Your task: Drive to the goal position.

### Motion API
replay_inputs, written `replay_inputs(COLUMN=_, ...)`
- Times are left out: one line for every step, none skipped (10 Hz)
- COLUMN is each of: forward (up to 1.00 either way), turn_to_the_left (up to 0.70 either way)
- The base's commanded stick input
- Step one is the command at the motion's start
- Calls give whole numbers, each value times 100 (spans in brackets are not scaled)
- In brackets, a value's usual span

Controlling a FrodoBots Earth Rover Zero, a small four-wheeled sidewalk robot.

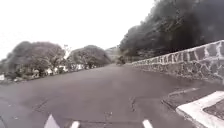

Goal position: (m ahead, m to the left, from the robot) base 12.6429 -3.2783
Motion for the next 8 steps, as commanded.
replay_inputs(forward=50, turn_to_the_left=0)
replay_inputs(forward=50, turn_to_the_left=0)
replay_inputs(forward=50, turn_to_the_left=0)
replay_inputs(forward=50, turn_to_the_left=0)
replay_inputs(forward=50, turn_to_the_left=0)
replay_inputs(forward=50, turn_to_the_left=0)
replay_inputs(forward=50, turn_to_the_left=0)
replay_inputs(forward=50, turn_to_the_left=0)
